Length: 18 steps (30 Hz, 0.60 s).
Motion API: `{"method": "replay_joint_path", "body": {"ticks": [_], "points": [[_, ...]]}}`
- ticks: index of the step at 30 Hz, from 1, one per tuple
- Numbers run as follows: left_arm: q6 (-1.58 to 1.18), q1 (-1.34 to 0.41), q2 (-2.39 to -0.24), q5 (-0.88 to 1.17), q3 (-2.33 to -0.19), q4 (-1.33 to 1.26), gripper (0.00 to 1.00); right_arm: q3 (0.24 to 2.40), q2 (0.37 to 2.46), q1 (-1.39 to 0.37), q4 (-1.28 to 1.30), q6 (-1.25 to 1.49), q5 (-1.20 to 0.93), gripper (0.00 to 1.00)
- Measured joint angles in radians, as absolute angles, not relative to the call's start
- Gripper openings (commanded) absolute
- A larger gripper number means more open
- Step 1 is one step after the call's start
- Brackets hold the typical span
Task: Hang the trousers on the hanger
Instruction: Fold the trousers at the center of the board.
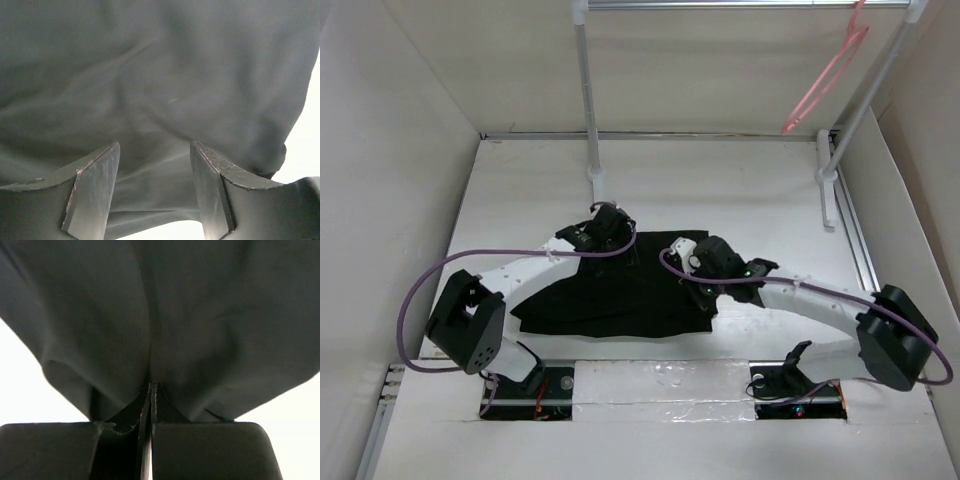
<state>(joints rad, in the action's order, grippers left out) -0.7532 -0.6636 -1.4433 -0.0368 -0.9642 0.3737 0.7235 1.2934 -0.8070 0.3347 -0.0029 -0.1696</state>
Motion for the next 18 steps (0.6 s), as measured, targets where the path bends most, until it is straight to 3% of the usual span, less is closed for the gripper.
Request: {"method": "replay_joint_path", "body": {"ticks": [3,4,5,7,8,10,11,14,18], "points": [[-0.769,-0.664,-1.446,-0.03,-0.891,0.376,0.54,0.698,1.33,-0.835,0.309,0.022,-0.164,0.0],[-0.773,-0.664,-1.446,-0.03,-0.878,0.376,0.54,0.687,1.323,-0.841,0.308,0.029,-0.164,0.05],[-0.776,-0.664,-1.444,-0.031,-0.868,0.375,0.54,0.683,1.314,-0.847,0.312,0.035,-0.164,0.19],[-0.784,-0.664,-1.436,-0.039,-0.85,0.373,0.54,0.694,1.288,-0.844,0.333,0.036,-0.162,0.34],[-0.786,-0.664,-1.428,-0.047,-0.844,0.372,0.54,0.716,1.274,-0.838,0.359,0.031,-0.162,0.49],[-0.788,-0.664,-1.417,-0.065,-0.835,0.369,0.54,0.795,1.248,-0.813,0.423,0.015,-0.16,0.59],[-0.789,-0.662,-1.415,-0.076,-0.829,0.361,0.54,0.801,1.247,-0.811,0.426,0.015,-0.16,0.7],[-0.787,-0.656,-1.415,-0.102,-0.806,0.328,0.54,1.084,1.212,-0.71,0.517,-0.038,-0.165,0.81],[-0.746,-0.617,-1.512,-0.142,-0.799,0.276,0.53,1.388,1.192,-0.51,0.504,-0.079,-0.2,0.84]]}}
